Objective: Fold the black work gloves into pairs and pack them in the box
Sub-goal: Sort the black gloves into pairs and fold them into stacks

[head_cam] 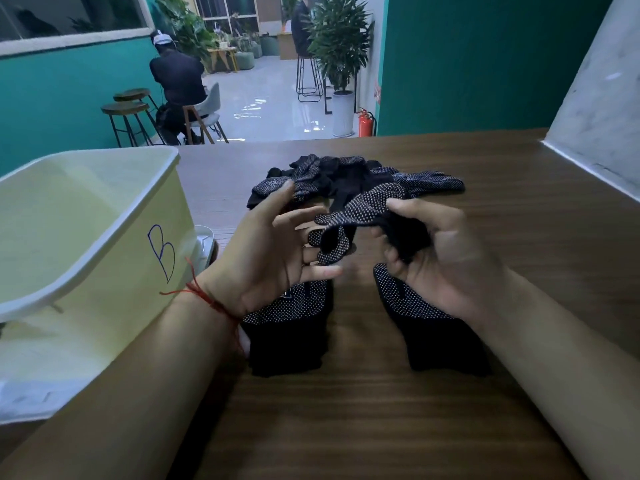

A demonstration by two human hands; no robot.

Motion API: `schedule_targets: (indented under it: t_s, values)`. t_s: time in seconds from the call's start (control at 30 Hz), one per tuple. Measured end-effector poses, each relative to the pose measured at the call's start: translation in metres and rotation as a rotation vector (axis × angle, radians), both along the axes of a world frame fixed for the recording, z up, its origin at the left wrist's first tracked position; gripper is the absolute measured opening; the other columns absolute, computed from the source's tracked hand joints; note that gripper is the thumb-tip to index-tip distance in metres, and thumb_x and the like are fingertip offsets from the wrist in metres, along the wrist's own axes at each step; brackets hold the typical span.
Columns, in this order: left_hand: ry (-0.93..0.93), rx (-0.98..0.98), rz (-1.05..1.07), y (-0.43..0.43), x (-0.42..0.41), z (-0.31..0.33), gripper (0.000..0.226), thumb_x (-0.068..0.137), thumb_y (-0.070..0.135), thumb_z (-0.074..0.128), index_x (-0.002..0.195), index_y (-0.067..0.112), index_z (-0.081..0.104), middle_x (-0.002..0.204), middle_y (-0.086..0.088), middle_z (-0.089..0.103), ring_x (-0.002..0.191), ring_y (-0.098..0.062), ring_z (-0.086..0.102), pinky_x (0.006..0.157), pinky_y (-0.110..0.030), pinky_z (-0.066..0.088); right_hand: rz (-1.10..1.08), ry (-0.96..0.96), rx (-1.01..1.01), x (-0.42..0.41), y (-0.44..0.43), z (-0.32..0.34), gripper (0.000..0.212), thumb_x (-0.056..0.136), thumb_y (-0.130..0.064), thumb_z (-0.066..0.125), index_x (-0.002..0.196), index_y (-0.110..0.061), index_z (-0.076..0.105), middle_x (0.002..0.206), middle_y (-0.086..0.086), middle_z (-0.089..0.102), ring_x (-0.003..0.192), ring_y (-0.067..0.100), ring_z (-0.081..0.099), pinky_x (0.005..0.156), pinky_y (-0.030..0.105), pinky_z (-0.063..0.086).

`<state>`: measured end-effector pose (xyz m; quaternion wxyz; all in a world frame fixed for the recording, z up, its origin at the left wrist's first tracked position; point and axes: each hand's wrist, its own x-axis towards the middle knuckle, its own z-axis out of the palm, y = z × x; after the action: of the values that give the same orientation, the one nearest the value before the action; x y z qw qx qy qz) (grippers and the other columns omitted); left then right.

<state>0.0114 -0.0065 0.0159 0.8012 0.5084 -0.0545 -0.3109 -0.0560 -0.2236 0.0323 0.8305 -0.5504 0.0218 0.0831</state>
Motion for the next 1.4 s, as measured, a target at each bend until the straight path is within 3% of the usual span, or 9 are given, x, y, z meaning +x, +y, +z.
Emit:
schedule_targets:
  t_s: [0.07,0.17,0.3,0.63,0.9,1.03,1.2,1.33,1.4]
  values:
    - [0.0,0.01,0.063,0.001,0.001,0.0,0.074,0.101,0.058,0.052,0.152,0.004,0.049,0.131,-0.019,0.058,0.127,-0.043,0.056,0.073,-0.043,0.063,0.029,-0.037,0.047,0.0,-0.003,0.001,0.031,0.103,-0.023,0.054,0.083,-0.009,0.073,0.079,0.003,0.073,0.055,0.01,0.06,0.046,0.02,0.047]
    - [-0.055,0.076,0.208,0.0,0.002,-0.001,0.054,0.103,0.046,0.054,0.14,0.006,0.056,0.118,-0.014,0.068,0.108,-0.034,0.075,0.071,-0.039,0.064,0.009,-0.061,0.11,0.001,-0.005,0.001,0.038,0.104,-0.021,0.052,0.081,-0.01,0.08,0.088,0.004,0.074,0.061,0.01,0.063,0.051,0.021,0.051]
    - [-0.205,0.217,0.354,-0.001,0.006,-0.006,0.026,0.106,0.029,0.055,0.126,0.013,0.061,0.121,-0.015,0.073,0.09,-0.026,0.076,0.067,-0.036,0.062,-0.081,-0.056,0.107,0.003,-0.002,0.001,0.043,0.111,-0.028,0.047,0.091,-0.01,0.08,0.096,0.005,0.079,0.065,0.012,0.067,0.054,0.023,0.055]
    - [-0.466,0.461,0.371,0.0,0.009,-0.02,0.025,0.104,0.016,0.062,0.128,0.009,0.061,0.102,-0.009,0.078,0.081,-0.02,0.074,0.074,-0.039,0.056,-0.26,-0.074,0.014,0.002,-0.022,0.028,0.031,0.112,-0.029,0.045,0.112,-0.013,0.071,0.104,-0.002,0.081,0.069,0.007,0.069,0.052,0.022,0.053]
    - [-0.581,0.557,0.322,-0.003,0.007,-0.022,0.015,0.104,0.017,0.063,0.117,0.012,0.066,0.093,-0.004,0.079,0.078,-0.019,0.075,0.067,-0.031,0.054,-0.237,0.211,-0.059,-0.071,-0.023,-0.03,0.026,0.11,-0.018,0.05,0.118,-0.006,0.071,0.11,0.014,0.081,0.067,0.016,0.073,0.048,0.023,0.053]
    - [-0.92,0.752,0.258,-0.004,-0.003,-0.022,0.009,0.101,0.019,0.065,0.108,0.021,0.07,0.087,0.002,0.077,0.08,-0.015,0.074,0.074,-0.03,0.057,-0.253,0.214,-0.05,-0.075,-0.026,-0.031,0.019,0.108,-0.013,0.055,0.116,-0.002,0.069,0.104,0.019,0.081,0.065,0.022,0.074,0.045,0.022,0.054]
    - [-1.491,0.956,-0.115,-0.016,-0.031,-0.015,0.013,0.102,0.032,0.062,0.109,0.029,0.072,0.1,0.015,0.07,0.098,-0.005,0.064,0.09,-0.032,0.051,-0.223,0.23,-0.032,-0.061,-0.026,-0.027,0.021,0.108,-0.011,0.052,0.113,-0.001,0.07,0.099,0.016,0.08,0.063,0.021,0.073,0.044,0.02,0.053]
    - [-1.558,0.933,-0.298,-0.031,-0.041,-0.019,0.029,0.105,0.043,0.057,0.129,0.029,0.067,0.127,0.01,0.064,0.116,-0.012,0.059,0.102,-0.034,0.048,-0.179,0.234,-0.088,-0.04,-0.024,-0.022,0.025,0.109,-0.013,0.052,0.112,0.0,0.073,0.1,0.014,0.079,0.062,0.018,0.072,0.045,0.018,0.052]
    - [-1.504,1.01,-0.374,-0.031,-0.039,-0.026,0.043,0.104,0.057,0.051,0.14,0.036,0.06,0.141,0.011,0.059,0.127,-0.01,0.057,0.109,-0.036,0.046,-0.21,0.214,-0.091,-0.032,-0.023,-0.019,0.025,0.109,-0.011,0.053,0.125,0.001,0.067,0.101,0.015,0.079,0.061,0.018,0.073,0.044,0.018,0.052]
